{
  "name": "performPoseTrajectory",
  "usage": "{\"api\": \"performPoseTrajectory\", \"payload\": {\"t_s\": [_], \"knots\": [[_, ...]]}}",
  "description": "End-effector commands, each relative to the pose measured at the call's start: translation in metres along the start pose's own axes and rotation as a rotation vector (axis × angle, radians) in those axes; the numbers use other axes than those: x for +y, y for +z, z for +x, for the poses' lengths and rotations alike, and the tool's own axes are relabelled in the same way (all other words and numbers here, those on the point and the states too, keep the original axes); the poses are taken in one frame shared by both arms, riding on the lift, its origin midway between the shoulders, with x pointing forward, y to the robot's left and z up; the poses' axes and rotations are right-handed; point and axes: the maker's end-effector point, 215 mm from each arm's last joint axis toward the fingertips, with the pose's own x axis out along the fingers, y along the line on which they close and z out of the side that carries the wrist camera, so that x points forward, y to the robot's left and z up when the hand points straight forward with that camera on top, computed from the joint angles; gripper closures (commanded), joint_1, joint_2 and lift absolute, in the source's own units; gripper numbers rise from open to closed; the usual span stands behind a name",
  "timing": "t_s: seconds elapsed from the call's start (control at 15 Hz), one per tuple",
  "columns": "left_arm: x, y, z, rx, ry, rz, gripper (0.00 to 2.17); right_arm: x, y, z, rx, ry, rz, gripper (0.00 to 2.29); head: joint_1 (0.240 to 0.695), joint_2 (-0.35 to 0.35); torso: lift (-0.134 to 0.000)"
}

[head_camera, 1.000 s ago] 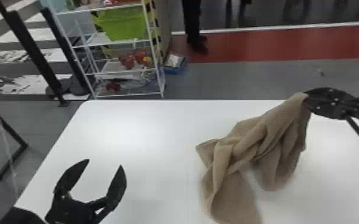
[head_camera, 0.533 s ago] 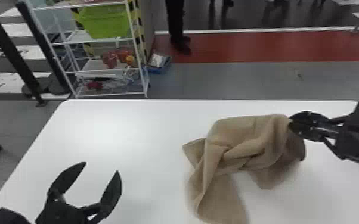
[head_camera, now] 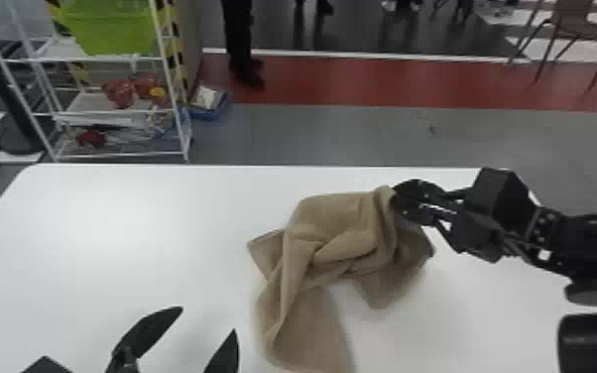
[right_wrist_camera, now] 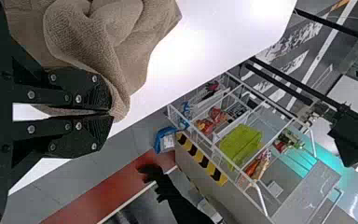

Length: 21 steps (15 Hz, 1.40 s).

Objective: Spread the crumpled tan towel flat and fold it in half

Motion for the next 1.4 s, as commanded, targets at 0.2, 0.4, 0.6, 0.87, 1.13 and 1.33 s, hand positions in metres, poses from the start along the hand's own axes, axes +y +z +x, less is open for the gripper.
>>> {"api": "performPoseTrajectory", "payload": {"t_s": [0.2, 0.4, 0.6, 0.87, 1.13, 1.33], "knots": [[-0.036, -0.03, 0.018, 0.116, 0.038, 0.055, 0.08, -0.001, 0.013, 0.007, -0.012, -0.004, 0.013, 1.05, 0.695, -0.096, -0.123], [-0.044, -0.045, 0.022, 0.171, 0.036, 0.044, 0.08, 0.002, 0.015, 0.009, -0.015, -0.002, 0.017, 1.05, 0.695, -0.117, -0.123], [-0.075, -0.063, 0.032, 0.247, 0.042, 0.04, 0.12, 0.001, 0.017, 0.01, -0.016, -0.002, 0.012, 1.05, 0.695, -0.134, -0.123], [-0.089, -0.067, 0.045, 0.283, 0.036, 0.063, 0.15, 0.003, 0.018, 0.011, -0.016, 0.001, 0.01, 1.05, 0.695, -0.178, -0.123], [-0.081, -0.076, 0.05, 0.325, 0.047, 0.072, 0.27, 0.006, 0.02, 0.012, -0.021, 0.002, 0.012, 1.05, 0.695, -0.196, -0.123], [-0.071, -0.077, 0.05, 0.33, 0.06, 0.077, 0.69, 0.005, 0.024, 0.011, -0.028, -0.001, 0.012, 1.05, 0.695, -0.189, -0.123]]}}
